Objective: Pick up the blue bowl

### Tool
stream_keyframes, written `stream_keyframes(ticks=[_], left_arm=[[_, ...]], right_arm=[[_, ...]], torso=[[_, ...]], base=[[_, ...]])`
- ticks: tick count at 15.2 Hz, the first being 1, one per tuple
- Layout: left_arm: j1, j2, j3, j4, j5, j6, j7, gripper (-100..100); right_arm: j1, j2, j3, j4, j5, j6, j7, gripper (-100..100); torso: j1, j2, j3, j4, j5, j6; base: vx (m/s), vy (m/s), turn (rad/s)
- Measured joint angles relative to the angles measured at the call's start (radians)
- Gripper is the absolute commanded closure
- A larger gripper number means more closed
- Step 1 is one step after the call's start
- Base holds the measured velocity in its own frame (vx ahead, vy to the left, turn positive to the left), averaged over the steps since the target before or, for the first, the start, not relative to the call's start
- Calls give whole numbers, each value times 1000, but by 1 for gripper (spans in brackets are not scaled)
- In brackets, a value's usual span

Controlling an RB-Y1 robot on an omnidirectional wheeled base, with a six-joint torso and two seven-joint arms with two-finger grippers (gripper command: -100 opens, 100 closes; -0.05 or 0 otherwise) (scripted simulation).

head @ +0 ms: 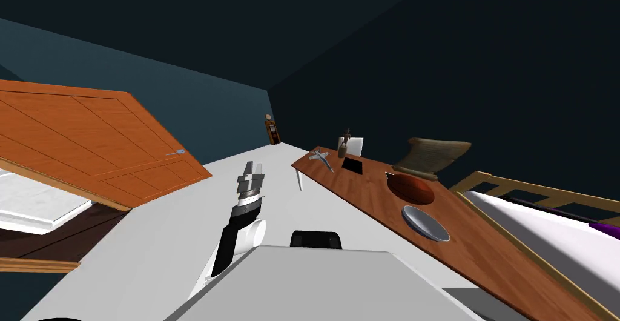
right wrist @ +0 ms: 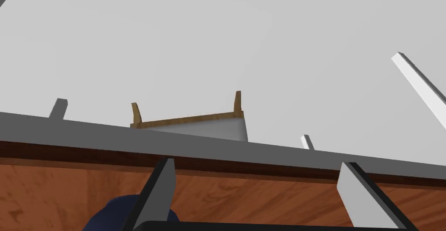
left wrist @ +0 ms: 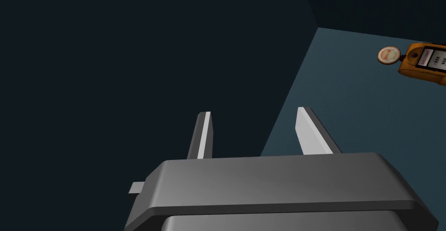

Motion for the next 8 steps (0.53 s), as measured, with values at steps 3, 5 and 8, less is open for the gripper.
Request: stream_keyframes(ticks=[3,5,8], left_arm=[[0,0,0,0,0,0,0,0],[0,0,0,0,0,0,0,0],[0,0,0,0,0,0,0,0]], right_arm=[[4,-45,37,63,22,24,12,-100],[21,-80,43,105,29,27,19,-100],[40,-124,68,150,45,42,30,-100]], torso=[[0,-1,0,0,0,-1],[1,-2,-1,0,0,0],[2,-3,-2,-1,0,0]], base=[[54,-67,307],[71,-62,353],[65,-58,280]])
